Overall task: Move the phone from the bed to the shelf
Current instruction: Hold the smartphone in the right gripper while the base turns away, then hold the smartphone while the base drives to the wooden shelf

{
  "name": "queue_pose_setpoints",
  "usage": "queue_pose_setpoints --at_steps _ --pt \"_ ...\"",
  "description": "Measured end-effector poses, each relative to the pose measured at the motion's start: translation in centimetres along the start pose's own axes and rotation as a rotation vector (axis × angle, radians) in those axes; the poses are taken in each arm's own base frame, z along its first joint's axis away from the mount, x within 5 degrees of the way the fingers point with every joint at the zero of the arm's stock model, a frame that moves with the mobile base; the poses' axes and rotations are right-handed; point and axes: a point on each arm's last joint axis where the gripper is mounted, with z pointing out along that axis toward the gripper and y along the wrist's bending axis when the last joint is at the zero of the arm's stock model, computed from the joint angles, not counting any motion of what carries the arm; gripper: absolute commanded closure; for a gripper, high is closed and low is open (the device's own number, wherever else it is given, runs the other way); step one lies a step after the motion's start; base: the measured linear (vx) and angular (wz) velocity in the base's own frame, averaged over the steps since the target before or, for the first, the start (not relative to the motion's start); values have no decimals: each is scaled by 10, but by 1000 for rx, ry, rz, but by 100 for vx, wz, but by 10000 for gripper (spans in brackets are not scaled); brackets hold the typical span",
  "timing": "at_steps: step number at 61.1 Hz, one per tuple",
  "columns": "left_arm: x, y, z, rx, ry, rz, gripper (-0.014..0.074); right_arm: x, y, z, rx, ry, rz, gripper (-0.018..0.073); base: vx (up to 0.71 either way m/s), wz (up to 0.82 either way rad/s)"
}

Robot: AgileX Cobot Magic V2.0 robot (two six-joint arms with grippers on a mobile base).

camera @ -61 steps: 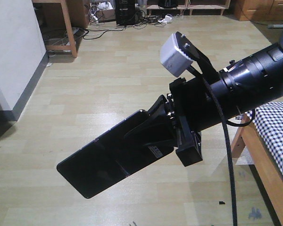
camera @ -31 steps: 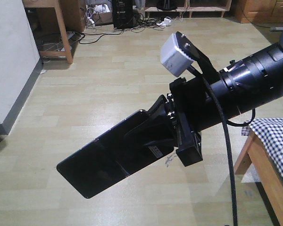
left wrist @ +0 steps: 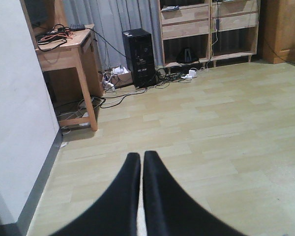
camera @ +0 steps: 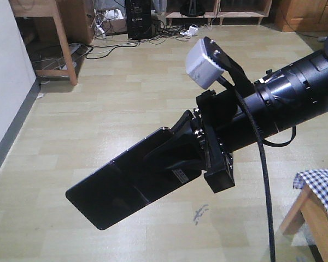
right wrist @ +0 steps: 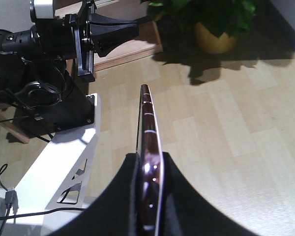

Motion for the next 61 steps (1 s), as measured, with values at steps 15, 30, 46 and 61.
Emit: queue_pose_setpoints --at_steps 15,30,46,61 --pt "0 0 0 0 0 0 595 0 0 0 0 0 0 561 41 -1" --pt "0 0 0 0 0 0 595 0 0 0 0 0 0 561 41 -2" --pt "0 0 0 0 0 0 595 0 0 0 1 0 0 561 41 -5" --pt "0 0 0 0 0 0 595 0 0 0 1 0 0 561 40 -12"
